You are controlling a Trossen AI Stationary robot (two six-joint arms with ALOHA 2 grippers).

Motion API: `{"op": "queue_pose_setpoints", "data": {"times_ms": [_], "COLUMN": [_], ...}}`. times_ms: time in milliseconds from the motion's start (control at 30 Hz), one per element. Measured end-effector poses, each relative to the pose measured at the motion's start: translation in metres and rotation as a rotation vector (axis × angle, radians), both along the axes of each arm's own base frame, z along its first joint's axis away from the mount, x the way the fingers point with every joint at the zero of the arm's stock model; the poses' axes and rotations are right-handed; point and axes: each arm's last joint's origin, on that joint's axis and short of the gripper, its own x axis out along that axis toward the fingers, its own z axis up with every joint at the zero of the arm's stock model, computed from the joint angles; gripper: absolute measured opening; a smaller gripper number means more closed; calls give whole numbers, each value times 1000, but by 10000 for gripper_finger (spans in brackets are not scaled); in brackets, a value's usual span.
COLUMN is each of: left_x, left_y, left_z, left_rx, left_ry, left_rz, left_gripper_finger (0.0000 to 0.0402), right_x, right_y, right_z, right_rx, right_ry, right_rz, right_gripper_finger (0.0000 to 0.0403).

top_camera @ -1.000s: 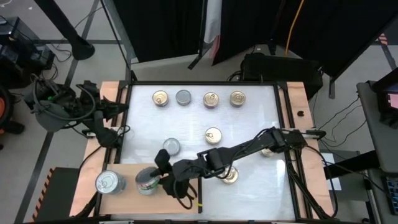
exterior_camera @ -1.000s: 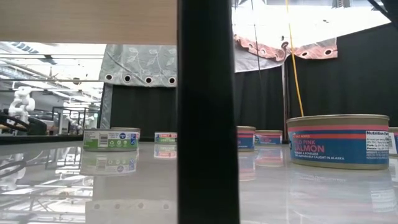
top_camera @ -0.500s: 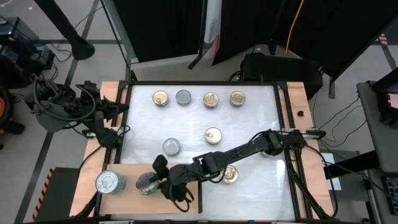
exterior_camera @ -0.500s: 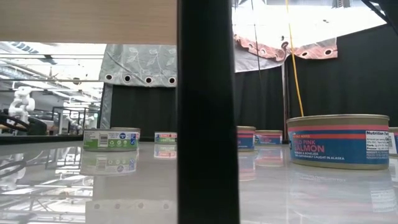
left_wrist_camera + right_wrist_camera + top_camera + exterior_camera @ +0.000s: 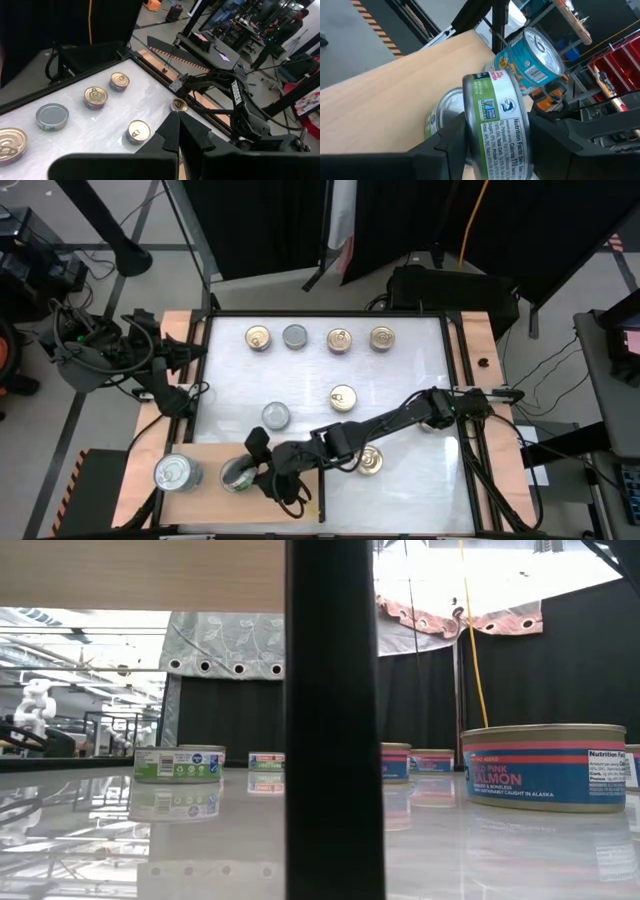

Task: Stack canned seafood by type on shelf
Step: Stack the green tuna can on top of the green tuna can on the shelf

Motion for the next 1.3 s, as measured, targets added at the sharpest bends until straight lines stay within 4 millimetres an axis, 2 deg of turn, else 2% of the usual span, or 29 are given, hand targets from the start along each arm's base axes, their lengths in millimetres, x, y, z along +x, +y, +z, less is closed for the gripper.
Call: {"op": "queue_pose_setpoints", "data": {"times_ms": [133,300,733,833,933,1033,1100,1233,1300], "left_x": [0,0,0,-1,-1,-1,-1,-2,-3], "left_y": [0,0,1,2,2,2,2,2,3], "left_z": [0,0,0,-2,-4,-4,-5,-6,-7], "left_rx": [4,3,21,26,29,31,36,53,46], "left_ry": [-3,-3,-6,9,17,19,24,43,48], "left_rz": [6,8,28,25,21,21,21,22,30], "left_gripper_finger": [5,5,5,5,5,5,5,5,5], "right_x": [0,2,9,6,-6,-24,-33,-42,-45], "right_y": [0,-4,-19,-22,-28,-40,-47,-50,-46], "right_z": [0,0,5,12,31,53,56,34,31], "right_rx": [32,154,325,361,427,513,552,587,620], "right_ry": [10,50,46,58,89,172,262,525,575], "right_rz": [49,76,40,16,-49,-140,-197,-244,-274], "right_gripper_finger": [180,180,181,181,181,181,181,181,185]}}
